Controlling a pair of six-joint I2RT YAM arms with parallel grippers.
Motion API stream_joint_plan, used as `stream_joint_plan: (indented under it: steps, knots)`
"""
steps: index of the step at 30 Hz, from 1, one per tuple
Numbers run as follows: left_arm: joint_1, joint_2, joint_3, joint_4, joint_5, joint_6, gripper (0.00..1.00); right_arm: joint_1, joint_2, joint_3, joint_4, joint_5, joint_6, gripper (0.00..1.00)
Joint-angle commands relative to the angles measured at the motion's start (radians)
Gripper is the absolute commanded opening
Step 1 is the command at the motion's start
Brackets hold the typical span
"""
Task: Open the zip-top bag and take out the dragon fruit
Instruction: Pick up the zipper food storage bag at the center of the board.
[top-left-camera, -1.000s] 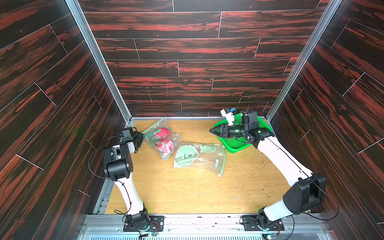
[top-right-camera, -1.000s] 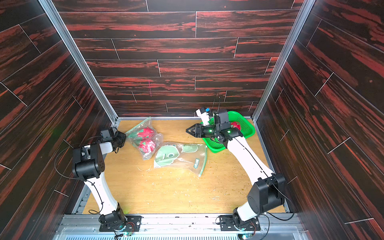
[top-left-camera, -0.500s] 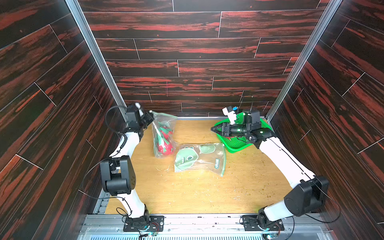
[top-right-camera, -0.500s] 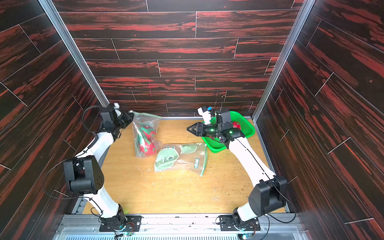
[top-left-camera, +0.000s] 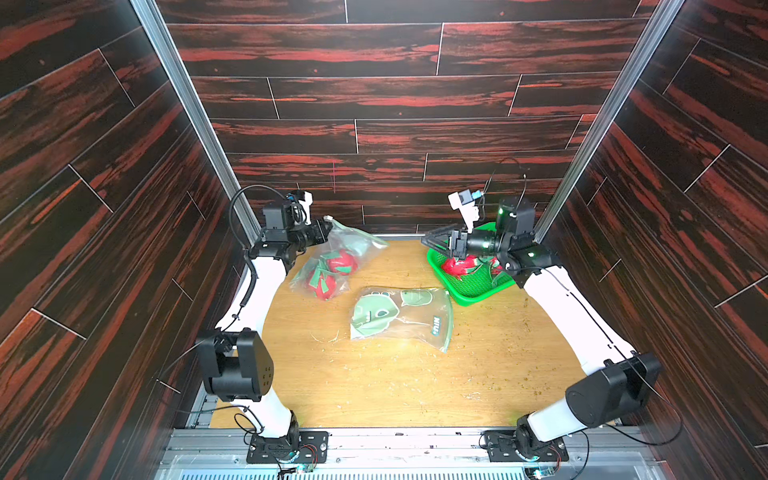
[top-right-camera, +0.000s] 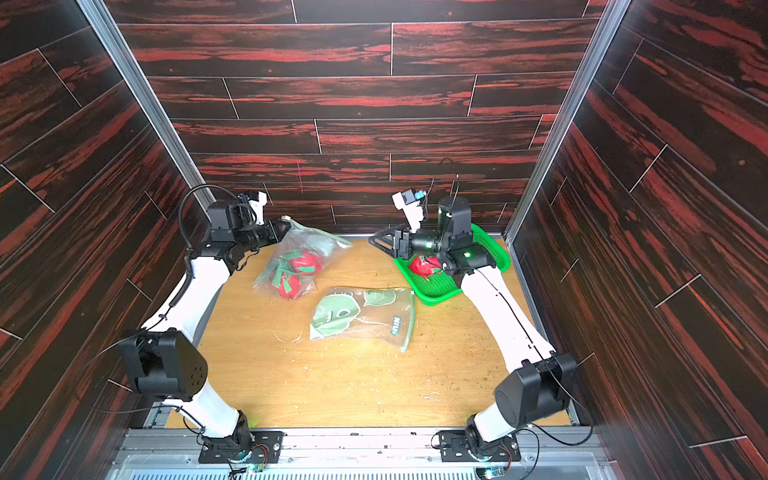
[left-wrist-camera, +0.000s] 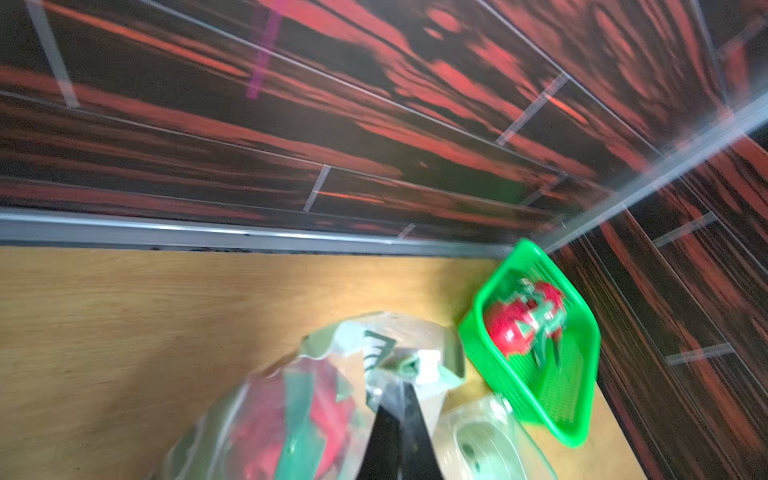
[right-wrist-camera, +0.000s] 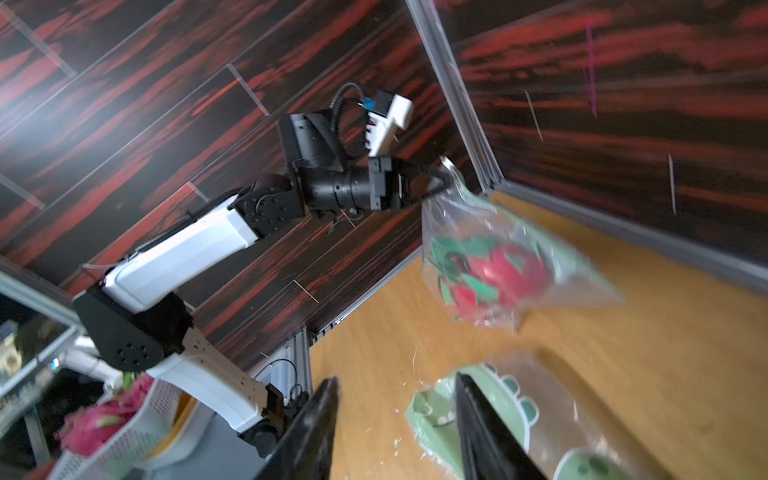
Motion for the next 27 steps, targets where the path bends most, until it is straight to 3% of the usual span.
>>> stream_joint_plan:
  steps: [1, 13, 27]
  knots:
    - [-0.025, -0.126, 0.076, 0.039, 0.104, 0.083, 0.00, 0.005, 0.052, 0.026, 0.051, -0.066, -0.092, 0.51]
    - [-0.109, -0.193, 0.052, 0.054, 0.163, 0.084, 0.00, 0.105, 0.196, 0.185, -0.105, 0.058, -0.388, 0.56]
    - [-0.156, -0.240, -0.055, 0.162, 0.188, 0.031, 0.00, 0.150, 0.337, 0.341, -0.225, 0.111, -0.453, 0.56]
